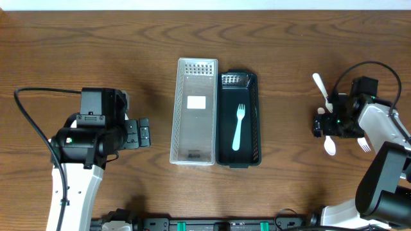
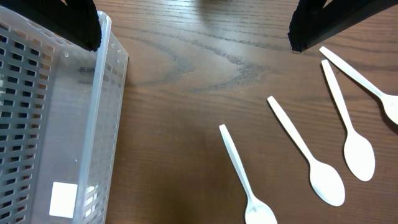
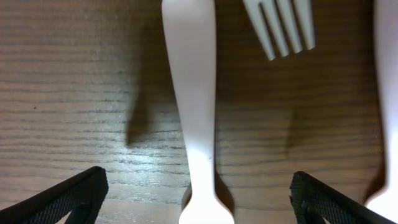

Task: Pack container
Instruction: 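Return the right gripper right and grasp a white spoon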

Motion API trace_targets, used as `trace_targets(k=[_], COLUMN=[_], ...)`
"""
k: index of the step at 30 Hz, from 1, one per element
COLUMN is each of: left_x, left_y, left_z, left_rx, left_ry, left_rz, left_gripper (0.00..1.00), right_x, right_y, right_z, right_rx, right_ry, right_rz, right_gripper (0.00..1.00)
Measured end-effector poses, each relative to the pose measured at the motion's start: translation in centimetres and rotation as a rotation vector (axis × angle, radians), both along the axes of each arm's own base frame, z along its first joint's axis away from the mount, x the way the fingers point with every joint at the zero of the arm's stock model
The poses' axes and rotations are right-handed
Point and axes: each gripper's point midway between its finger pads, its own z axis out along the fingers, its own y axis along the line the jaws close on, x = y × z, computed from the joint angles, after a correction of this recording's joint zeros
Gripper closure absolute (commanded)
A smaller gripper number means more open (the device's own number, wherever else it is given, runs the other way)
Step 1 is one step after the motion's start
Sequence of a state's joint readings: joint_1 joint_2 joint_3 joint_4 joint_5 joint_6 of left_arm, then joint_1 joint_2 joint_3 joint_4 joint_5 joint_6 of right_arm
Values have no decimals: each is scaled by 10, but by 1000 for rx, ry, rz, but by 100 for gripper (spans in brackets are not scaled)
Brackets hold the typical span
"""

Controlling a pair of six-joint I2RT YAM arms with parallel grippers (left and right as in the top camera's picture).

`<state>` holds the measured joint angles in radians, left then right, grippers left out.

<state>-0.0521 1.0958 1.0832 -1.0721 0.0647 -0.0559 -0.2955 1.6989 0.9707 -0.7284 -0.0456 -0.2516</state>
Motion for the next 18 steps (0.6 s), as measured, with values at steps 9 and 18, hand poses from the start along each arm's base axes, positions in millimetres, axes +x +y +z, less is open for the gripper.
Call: trace_targets(k=[9,18], left_x=[0,0], left_y=[0,0], left_z=[0,0], left_rx=[0,0], left_ry=[1,1], left_rz=[0,0], left_gripper=[2,2], right_x=[-2,-1], right_y=[1,1], right_z=[-7,-15], right_rx=[-1,5], right_ry=[-7,5], right_rz=[0,0], right_gripper=[4,5])
